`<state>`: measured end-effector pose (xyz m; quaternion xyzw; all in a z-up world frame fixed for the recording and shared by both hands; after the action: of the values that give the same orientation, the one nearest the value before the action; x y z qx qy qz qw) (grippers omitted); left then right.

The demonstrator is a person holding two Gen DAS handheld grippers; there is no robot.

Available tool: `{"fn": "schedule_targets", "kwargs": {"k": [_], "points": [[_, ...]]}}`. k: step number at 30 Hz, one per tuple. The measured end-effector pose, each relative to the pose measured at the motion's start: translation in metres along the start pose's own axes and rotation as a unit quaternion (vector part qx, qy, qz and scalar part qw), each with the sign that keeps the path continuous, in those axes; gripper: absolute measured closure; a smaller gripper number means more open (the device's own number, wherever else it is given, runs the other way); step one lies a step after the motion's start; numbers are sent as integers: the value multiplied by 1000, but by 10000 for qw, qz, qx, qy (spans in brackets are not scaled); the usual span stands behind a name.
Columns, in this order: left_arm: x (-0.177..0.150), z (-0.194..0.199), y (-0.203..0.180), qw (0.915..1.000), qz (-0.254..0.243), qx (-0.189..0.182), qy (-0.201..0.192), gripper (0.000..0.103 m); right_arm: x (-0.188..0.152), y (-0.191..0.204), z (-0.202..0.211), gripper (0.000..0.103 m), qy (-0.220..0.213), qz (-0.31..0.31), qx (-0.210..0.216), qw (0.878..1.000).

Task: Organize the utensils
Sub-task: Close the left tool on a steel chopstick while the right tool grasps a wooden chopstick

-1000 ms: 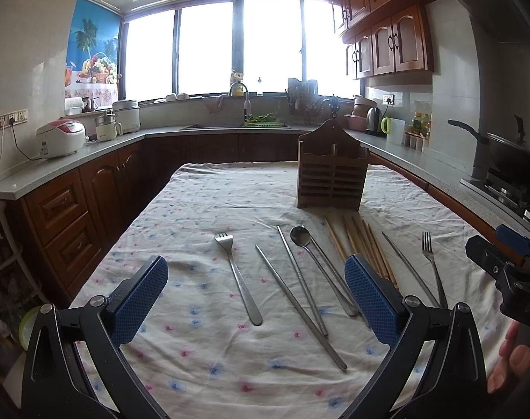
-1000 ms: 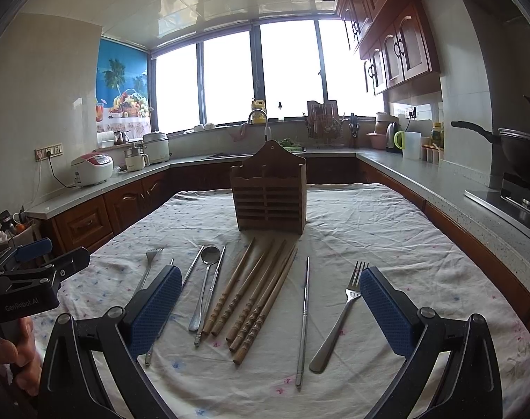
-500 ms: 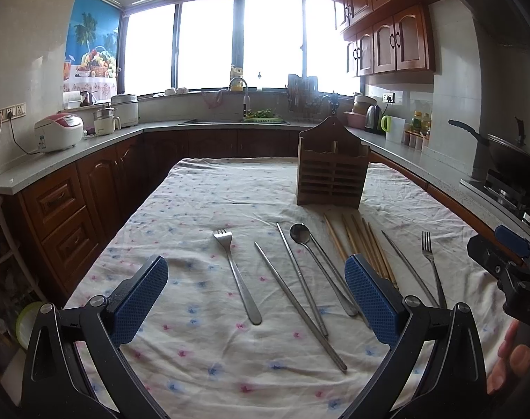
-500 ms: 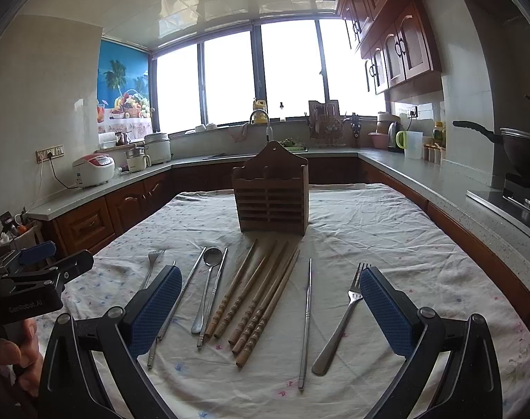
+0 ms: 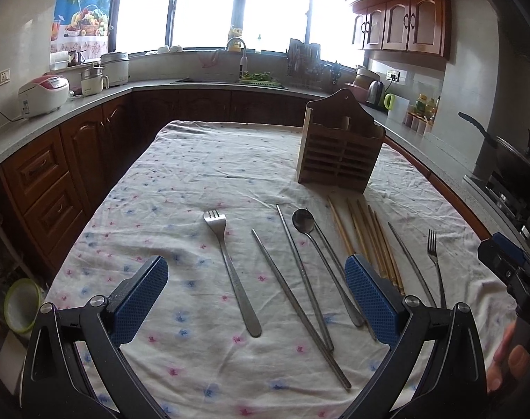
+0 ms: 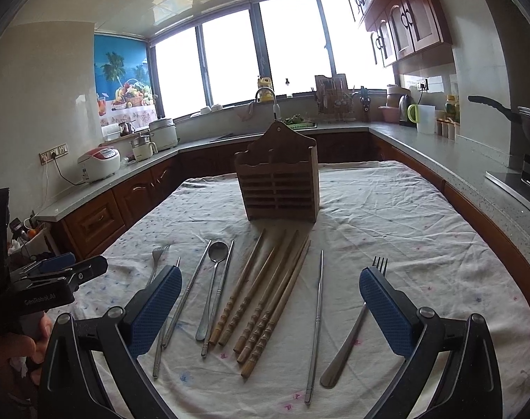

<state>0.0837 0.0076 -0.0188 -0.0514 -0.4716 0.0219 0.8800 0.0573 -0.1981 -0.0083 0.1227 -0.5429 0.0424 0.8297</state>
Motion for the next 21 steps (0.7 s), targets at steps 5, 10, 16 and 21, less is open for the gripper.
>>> {"fn": "schedule_targets", "kwargs": {"k": [5, 10, 16, 21], "points": [[14, -26, -2, 9994, -53, -124, 306, 6, 8, -4, -22, 6, 324, 16, 26, 9995], [22, -50, -4, 9978, -26, -284, 605, 14, 13, -16, -49, 28, 687, -181, -17, 9975], [28, -80, -8, 9941, -38, -459, 986, 28, 18, -30, -78, 48, 1009, -526, -28, 9935], [33, -106, -8, 9898, 10, -555, 1309, 37, 22, -33, -102, 59, 1218, -674, -6, 9903]]}}
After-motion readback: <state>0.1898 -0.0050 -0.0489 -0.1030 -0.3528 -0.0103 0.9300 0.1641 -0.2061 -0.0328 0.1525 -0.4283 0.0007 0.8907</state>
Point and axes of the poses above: each gripper's, at about its wrist camera, not at the fingertips, and z roughly against the way its jaws point, y to its left, x to its top, the point moved 5 cm from there along -z, roughly the way its jaws point, and after that the axes turned 1 degree about -y, right-handed, at the moved point
